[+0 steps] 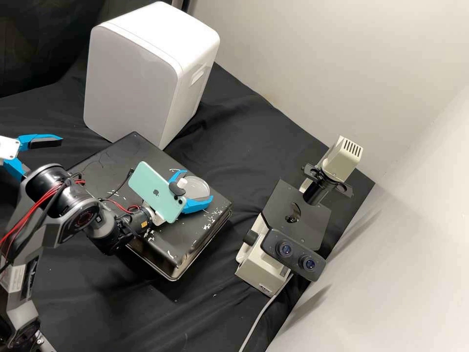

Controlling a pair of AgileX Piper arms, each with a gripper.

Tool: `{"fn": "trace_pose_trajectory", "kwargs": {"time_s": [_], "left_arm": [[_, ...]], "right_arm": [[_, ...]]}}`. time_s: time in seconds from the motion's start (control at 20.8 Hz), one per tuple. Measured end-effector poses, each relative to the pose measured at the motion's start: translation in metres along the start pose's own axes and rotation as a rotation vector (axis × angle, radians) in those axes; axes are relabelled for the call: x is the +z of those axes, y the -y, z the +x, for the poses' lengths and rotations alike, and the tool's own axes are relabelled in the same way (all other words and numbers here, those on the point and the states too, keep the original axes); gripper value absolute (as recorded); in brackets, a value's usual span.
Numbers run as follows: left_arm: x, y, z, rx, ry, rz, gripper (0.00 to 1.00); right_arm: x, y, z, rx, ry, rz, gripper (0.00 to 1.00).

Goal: Place the petri dish on the microscope

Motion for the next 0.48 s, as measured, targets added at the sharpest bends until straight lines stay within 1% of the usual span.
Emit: {"fn": "trace_pose_trajectory", "kwargs": {"time_s": [0.1, 0.14, 0.19, 0.29, 0.38, 0.48], "left_arm": [[0.0, 0.0, 0.0, 0.0, 0.0, 0.0, 1.0], [0.0, 0.0, 0.0, 0.0, 0.0, 0.002, 1.0], [0.0, 0.0, 0.0, 0.0, 0.0, 0.004, 1.0], [-0.001, 0.0013, 0.0, -0.007, -0.003, 0.004, 1.0], [-0.001, 0.0013, 0.0, -0.007, -0.005, 0.003, 1.0], [-0.001, 0.0012, 0.0, -0.006, -0.007, 0.003, 1.0]], "right_arm": [[-0.001, -0.007, -0.004, 0.02, -0.002, 0.002, 0.0], [0.0, -0.008, -0.007, 0.023, 0.002, 0.002, 0.0], [0.0, -0.012, -0.009, 0.034, 0.003, 0.003, 0.0], [0.001, -0.02, -0.014, 0.057, 0.011, 0.005, 0.0], [0.0, -0.03, -0.02, 0.091, 0.007, 0.012, 0.0], [-0.001, -0.041, -0.024, 0.126, -0.001, 0.009, 0.0]]}}
